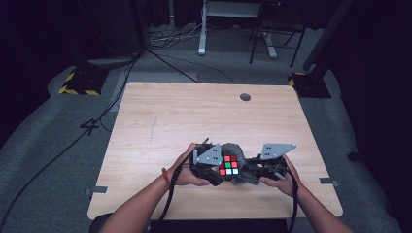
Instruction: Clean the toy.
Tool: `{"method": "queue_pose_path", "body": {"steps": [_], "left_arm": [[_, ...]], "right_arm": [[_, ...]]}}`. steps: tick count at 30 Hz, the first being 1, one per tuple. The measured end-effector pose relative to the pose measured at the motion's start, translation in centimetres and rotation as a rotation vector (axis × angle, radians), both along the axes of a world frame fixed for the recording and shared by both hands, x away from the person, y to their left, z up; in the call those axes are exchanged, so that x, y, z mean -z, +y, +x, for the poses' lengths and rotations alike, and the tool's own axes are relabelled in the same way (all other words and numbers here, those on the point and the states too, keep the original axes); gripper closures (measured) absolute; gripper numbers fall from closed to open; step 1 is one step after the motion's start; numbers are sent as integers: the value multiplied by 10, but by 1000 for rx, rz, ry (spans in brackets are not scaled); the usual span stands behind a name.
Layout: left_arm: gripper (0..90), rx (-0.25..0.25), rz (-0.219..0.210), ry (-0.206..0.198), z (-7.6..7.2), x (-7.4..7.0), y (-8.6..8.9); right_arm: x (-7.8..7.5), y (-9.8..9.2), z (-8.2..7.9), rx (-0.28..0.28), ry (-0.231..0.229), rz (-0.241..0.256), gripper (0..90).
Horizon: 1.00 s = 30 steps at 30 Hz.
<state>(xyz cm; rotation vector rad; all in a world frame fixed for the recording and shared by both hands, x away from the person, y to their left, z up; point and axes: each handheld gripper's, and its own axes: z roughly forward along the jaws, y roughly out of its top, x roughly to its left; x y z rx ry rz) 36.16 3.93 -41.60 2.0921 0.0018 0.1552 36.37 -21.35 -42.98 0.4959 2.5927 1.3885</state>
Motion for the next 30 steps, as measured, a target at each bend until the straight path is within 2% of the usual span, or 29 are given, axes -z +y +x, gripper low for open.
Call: {"method": "queue_pose_path", "body": {"steps": [6,12,14,22,25,30], "left_arm": [[336,-5,-33,1,1,-6,5],[336,-32,-22,-6,5,-5,8],[337,-42,-15,-14,7,-4,9],[337,-85,14,-5,15,1,12],[337,-110,42,-17,17,3,12],[337,-127,50,-14,19,6,12]], "right_arm": [[8,6,0,-17,27,-39,779],[12,12,-2,-41,41,-58,778],[11,11,-3,-48,41,-56,778],[8,11,-8,-79,35,-39,778],[6,10,-9,-92,30,-28,777],[2,5,-6,-84,22,1,777]]}}
